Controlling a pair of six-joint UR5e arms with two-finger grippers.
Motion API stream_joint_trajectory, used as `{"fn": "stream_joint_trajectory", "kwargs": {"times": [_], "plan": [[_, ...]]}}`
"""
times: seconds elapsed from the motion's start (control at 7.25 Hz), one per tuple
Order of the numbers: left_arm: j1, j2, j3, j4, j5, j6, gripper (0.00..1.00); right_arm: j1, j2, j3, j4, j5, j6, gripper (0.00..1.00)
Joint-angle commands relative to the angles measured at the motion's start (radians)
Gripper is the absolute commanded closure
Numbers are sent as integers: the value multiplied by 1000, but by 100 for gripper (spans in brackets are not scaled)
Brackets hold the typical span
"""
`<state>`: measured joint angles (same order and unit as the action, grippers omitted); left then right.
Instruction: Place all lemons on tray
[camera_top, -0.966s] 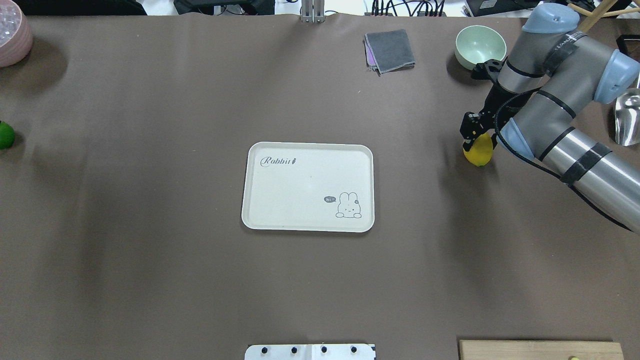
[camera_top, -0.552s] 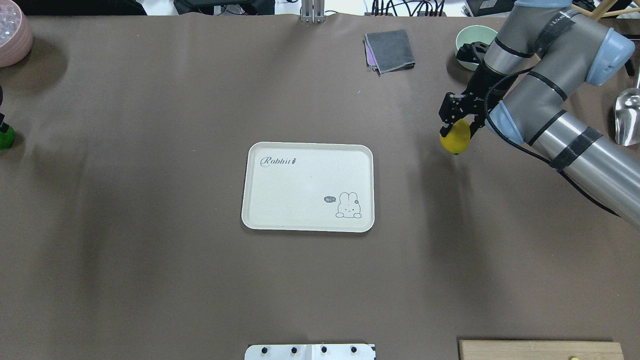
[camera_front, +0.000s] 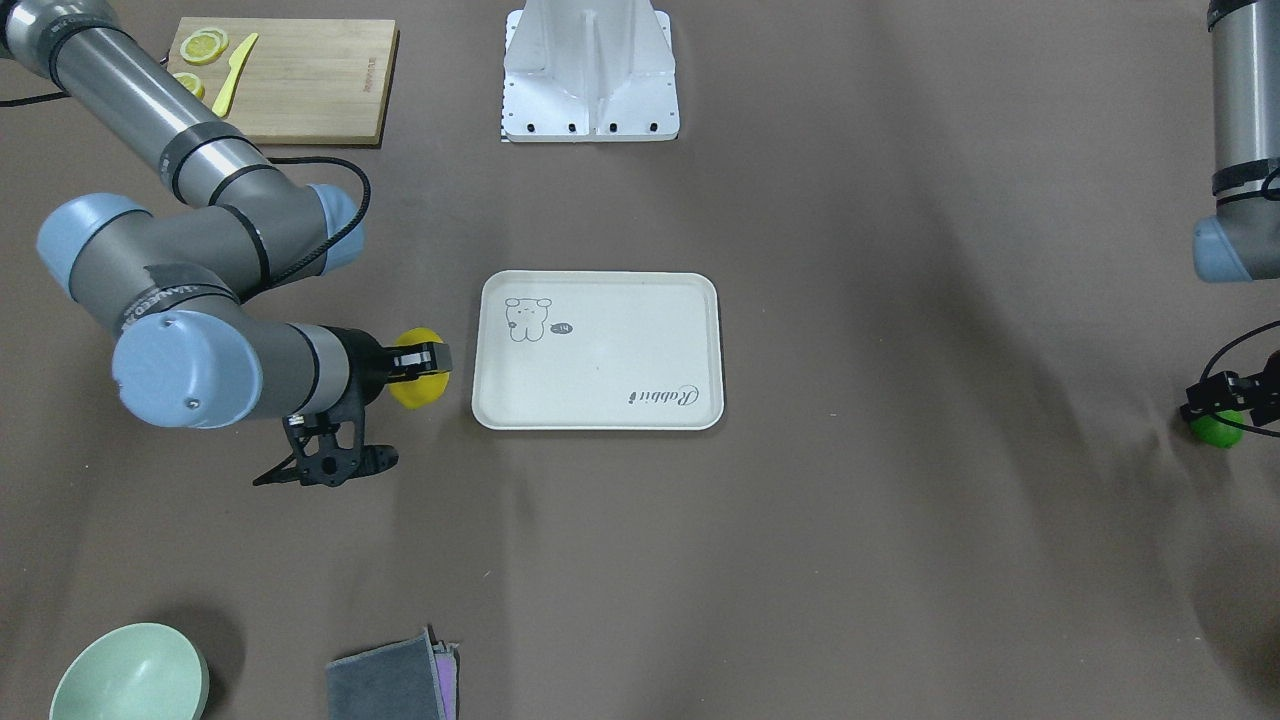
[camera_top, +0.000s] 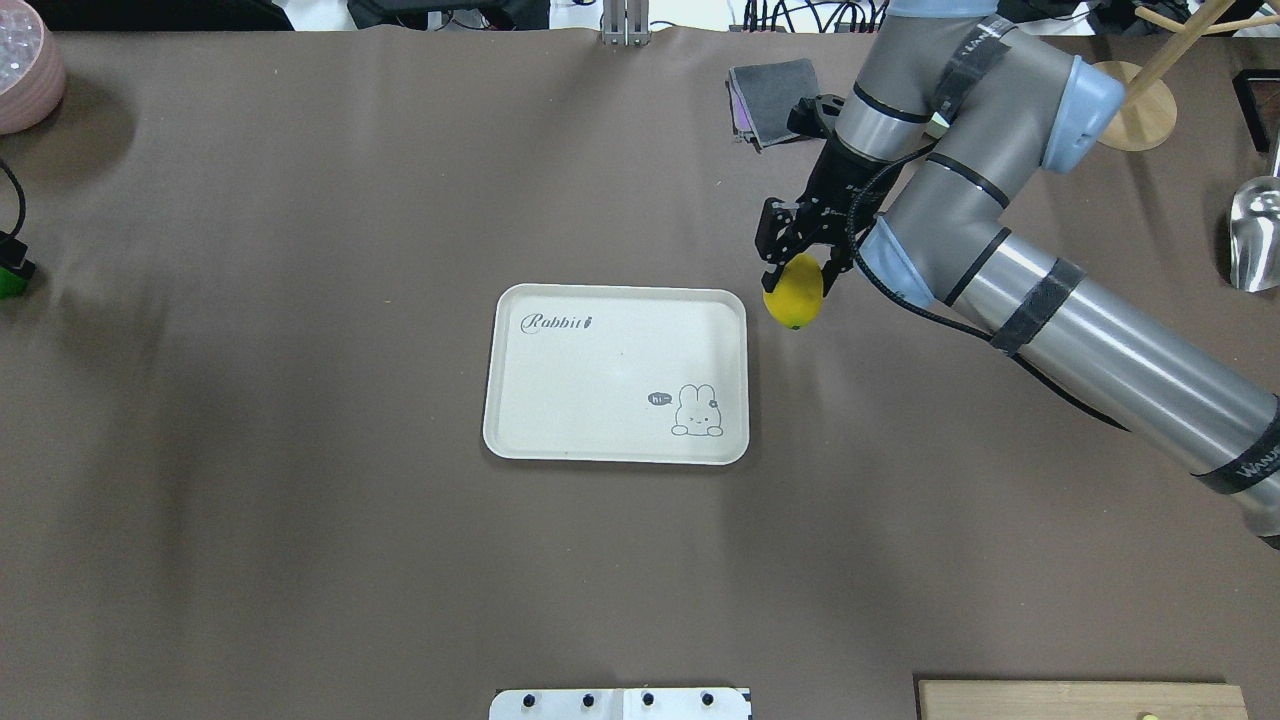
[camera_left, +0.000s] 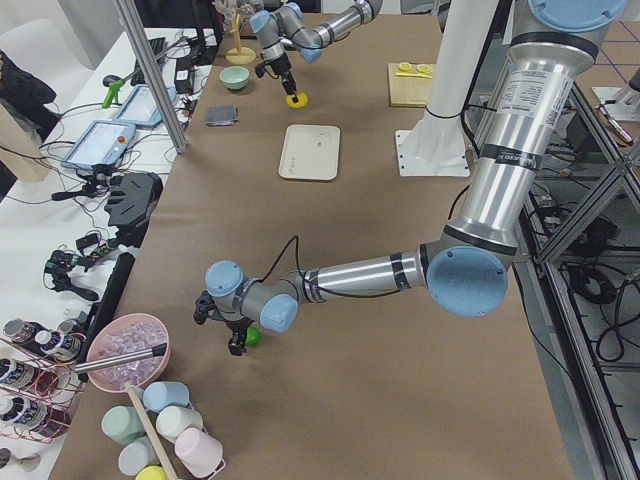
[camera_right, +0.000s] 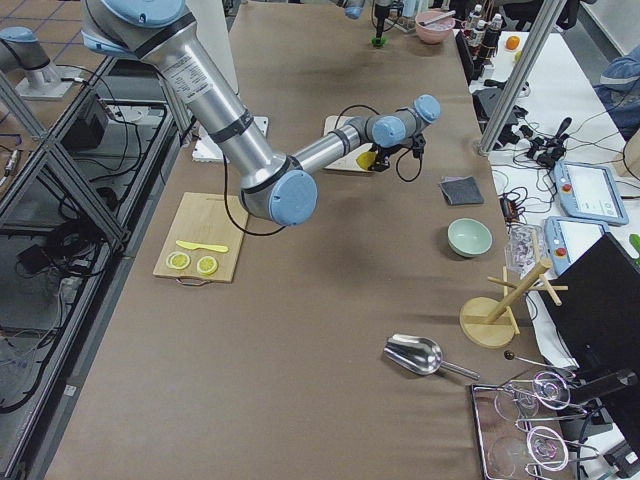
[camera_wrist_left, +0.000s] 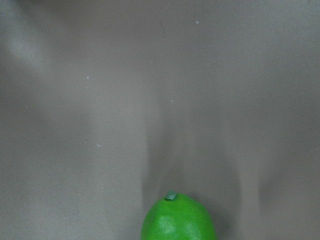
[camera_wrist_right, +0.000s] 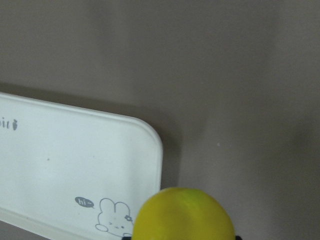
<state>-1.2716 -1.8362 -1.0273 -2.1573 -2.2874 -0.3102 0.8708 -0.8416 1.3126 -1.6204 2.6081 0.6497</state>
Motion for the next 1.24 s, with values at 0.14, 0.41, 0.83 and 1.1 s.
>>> {"fn": "stream_joint_trajectory", "kwargs": {"times": [0.14, 0.41, 0.83, 1.1], "plan": [[3, 2, 1, -1, 0, -1, 53, -76, 67, -64, -1, -5, 1, 81], [3, 8, -10, 0, -1, -10, 92, -95, 122, -140, 1, -5, 1, 81], [1, 5, -147, 89, -4, -43, 100, -111, 122, -154, 1, -3, 2, 77], [5, -105, -190, 296, -7, -38, 100, -115, 122, -161, 1, -5, 1, 0]]}}
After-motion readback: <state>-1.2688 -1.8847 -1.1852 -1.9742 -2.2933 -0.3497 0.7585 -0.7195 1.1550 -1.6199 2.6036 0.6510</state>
